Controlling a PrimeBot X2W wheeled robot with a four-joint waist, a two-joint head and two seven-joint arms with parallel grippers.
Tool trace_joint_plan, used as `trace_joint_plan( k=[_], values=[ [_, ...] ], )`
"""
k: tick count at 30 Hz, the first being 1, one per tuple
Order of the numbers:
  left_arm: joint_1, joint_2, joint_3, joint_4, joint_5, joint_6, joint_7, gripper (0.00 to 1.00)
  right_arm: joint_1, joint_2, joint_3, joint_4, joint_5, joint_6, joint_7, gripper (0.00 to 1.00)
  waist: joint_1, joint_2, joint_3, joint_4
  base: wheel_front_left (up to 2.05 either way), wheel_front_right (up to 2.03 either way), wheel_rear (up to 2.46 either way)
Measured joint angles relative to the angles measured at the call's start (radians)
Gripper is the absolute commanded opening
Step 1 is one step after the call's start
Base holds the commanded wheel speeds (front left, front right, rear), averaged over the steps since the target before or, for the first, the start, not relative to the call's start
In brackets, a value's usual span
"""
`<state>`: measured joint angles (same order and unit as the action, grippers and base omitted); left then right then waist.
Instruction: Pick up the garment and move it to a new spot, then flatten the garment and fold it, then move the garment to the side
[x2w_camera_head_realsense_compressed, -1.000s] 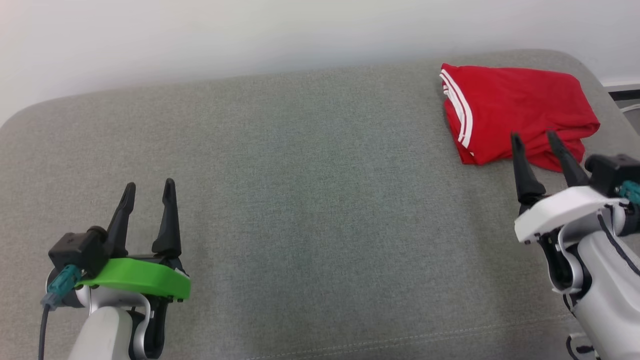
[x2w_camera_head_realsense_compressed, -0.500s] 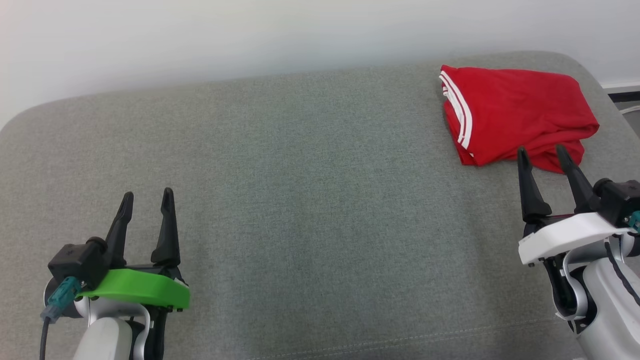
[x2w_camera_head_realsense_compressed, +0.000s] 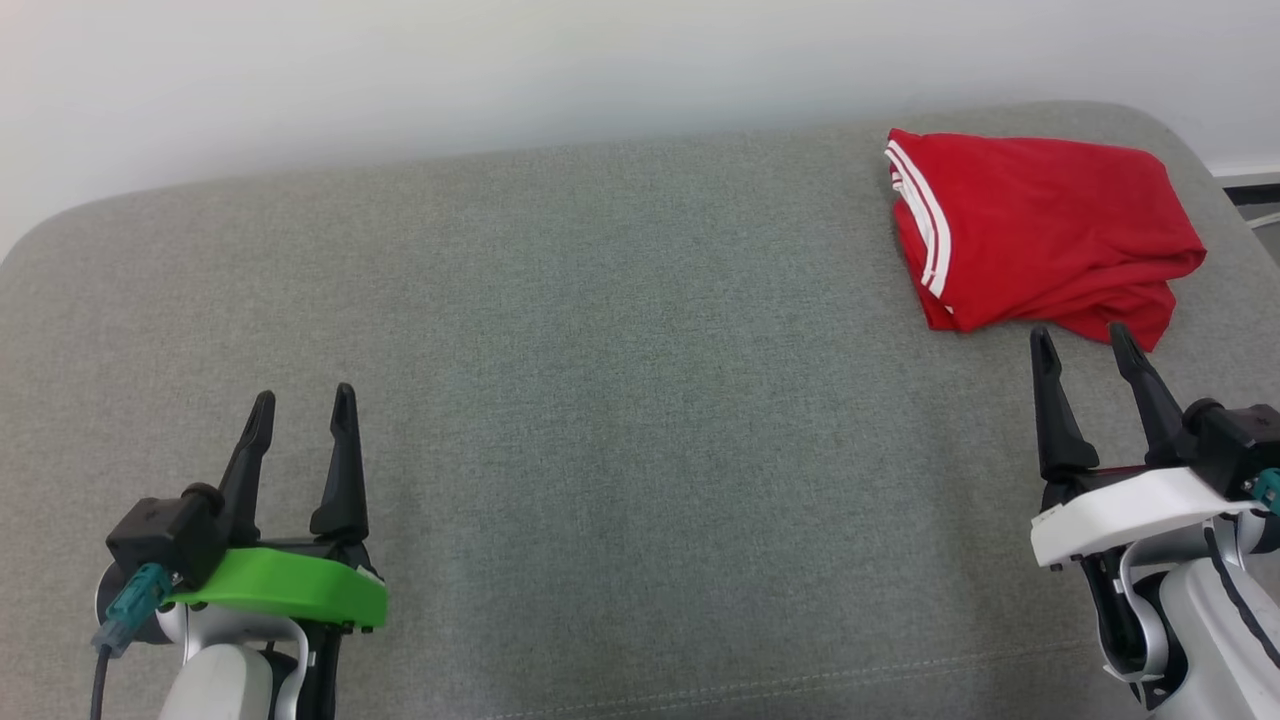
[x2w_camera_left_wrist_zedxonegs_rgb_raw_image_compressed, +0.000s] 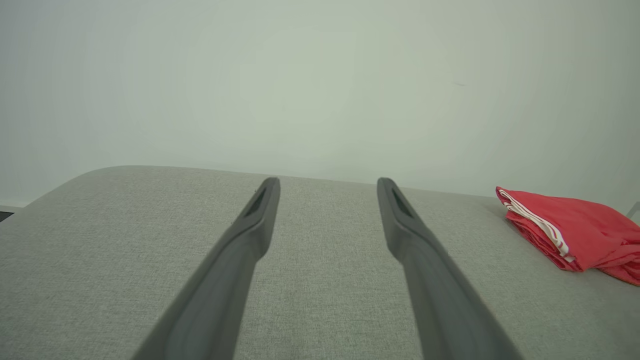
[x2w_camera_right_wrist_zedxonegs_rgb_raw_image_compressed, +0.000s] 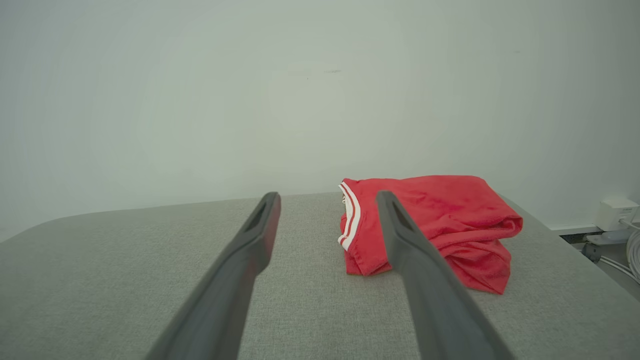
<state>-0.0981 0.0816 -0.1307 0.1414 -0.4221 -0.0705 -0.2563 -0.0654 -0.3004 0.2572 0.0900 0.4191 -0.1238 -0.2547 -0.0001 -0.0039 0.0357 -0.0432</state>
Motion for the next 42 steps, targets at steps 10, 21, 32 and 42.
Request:
trace_joint_plan(
  k=[10,21,32,42],
  values=[
    [0.013,-0.003,0.001,-0.004,0.007,-0.010,0.000,0.00,0.035,0.018,-0.022,-0.028,-0.017,0.000,0.000,0.00,0.0000,0.0000,0.002,0.000,0.00,0.00,0.00],
    [0.049,-0.018,0.004,0.055,-0.045,-0.010,0.020,0.00,0.077,0.057,-0.016,0.014,0.034,0.012,0.007,0.00,0.0000,0.0000,0.000,0.003,0.00,0.00,0.00],
    [0.048,-0.024,0.031,0.071,-0.196,-0.010,0.067,0.00,0.077,0.082,-0.053,0.014,0.196,0.034,0.040,0.00,0.0000,0.0000,-0.004,0.008,0.00,0.00,0.00],
    [0.048,-0.027,0.053,0.077,-0.310,-0.017,0.108,0.00,0.077,0.103,-0.087,0.019,0.316,0.045,0.075,0.00,0.0000,0.0001,-0.008,0.012,0.00,0.00,0.00]
  ],
)
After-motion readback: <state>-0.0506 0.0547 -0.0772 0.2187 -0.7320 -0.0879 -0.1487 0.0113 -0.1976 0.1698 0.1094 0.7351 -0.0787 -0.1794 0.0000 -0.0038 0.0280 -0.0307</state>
